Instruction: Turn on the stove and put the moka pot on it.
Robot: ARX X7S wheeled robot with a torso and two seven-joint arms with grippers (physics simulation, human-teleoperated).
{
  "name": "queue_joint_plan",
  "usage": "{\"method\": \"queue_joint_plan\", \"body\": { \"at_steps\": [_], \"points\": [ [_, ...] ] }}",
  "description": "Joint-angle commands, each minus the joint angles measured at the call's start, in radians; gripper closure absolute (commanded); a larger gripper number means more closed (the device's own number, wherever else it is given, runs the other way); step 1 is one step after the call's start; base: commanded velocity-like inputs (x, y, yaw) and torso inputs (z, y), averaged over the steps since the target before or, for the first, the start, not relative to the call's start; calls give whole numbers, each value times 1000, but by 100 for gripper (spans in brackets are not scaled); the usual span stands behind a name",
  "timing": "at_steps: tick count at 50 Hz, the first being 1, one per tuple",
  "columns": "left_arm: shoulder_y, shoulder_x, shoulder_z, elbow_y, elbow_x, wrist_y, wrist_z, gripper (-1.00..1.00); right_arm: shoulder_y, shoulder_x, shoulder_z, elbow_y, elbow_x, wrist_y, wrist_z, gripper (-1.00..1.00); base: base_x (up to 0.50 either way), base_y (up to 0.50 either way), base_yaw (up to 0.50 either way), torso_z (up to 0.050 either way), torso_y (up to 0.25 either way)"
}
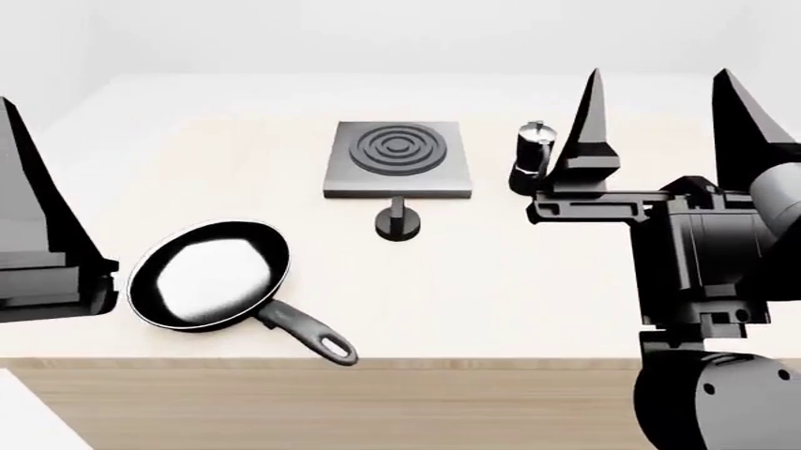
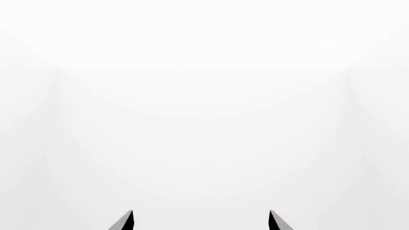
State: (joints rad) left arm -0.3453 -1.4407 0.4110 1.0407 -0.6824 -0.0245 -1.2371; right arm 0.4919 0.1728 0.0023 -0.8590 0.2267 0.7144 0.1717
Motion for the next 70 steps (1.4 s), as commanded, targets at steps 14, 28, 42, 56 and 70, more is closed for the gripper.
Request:
{"method": "queue_joint_plan", "body": {
  "at_steps": [14, 28, 42, 56, 70],
  "points": [
    [-44, -2, 63, -5, 9, 12, -8, -100, 5, -13, 33, 12, 66, 27, 21, -100, 2, -35, 0, 0, 0],
    [-55, 6, 72, -10, 6, 8, -2, -100, 12, -3, 19, 12, 75, 29, 32, -100, 126, -157, 0, 0, 0],
    [-53, -4, 84, -9, 9, 21, -12, -100, 31, 13, 6, -1, 83, 55, 48, -100, 257, -37, 0, 0, 0],
    [-64, 11, 101, -9, 13, 10, -10, -100, 18, 21, 6, 6, 93, 36, 53, -100, 398, 0, 0, 0, 0],
    [-75, 14, 107, -8, 10, 1, -3, -100, 22, 23, 6, 2, 110, 43, 65, -100, 284, 0, 0, 0, 0]
  ]
}}
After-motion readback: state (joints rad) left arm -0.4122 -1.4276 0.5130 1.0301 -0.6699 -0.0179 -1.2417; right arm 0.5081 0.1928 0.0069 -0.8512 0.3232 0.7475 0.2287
